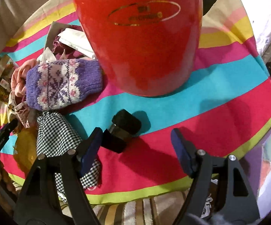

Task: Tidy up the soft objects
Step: 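Grasp the fruit-print white cloth with the left tool while the right tool grasps the black item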

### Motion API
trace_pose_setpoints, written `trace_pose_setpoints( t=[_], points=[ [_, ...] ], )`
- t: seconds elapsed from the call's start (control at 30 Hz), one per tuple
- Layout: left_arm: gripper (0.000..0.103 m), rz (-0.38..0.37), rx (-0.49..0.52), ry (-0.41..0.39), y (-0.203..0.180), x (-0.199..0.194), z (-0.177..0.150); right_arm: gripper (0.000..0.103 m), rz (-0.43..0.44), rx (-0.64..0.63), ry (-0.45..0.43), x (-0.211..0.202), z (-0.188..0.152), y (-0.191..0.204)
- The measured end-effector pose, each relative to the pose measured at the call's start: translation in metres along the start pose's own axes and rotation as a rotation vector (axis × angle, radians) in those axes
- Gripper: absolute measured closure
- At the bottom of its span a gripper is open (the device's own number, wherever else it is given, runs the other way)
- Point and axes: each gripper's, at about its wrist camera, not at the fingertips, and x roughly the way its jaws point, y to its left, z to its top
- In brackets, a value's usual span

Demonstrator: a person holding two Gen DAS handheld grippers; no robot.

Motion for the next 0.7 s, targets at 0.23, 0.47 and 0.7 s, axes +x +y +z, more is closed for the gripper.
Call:
trace_pose_setpoints(
  t=[0.23,0.47,0.7],
  points=[
    [0.080,-0.011,-0.016,-0.121,-0.003,-0.042,-0.009,0.027,0.119,0.053,-0.008,-0.003,-0.005,-0.017],
    [0.080,-0.046,-0.035,-0.182,-0.004,-0.068,-0.016,0.027,0.097,0.022,-0.004,-0.005,-0.005,-0.013],
    [0.080,-0.082,-0.028,-0.209,-0.014,-0.071,-0.016,0.029,0.075,-0.036,0.008,0.004,0.003,0.014]
  ],
)
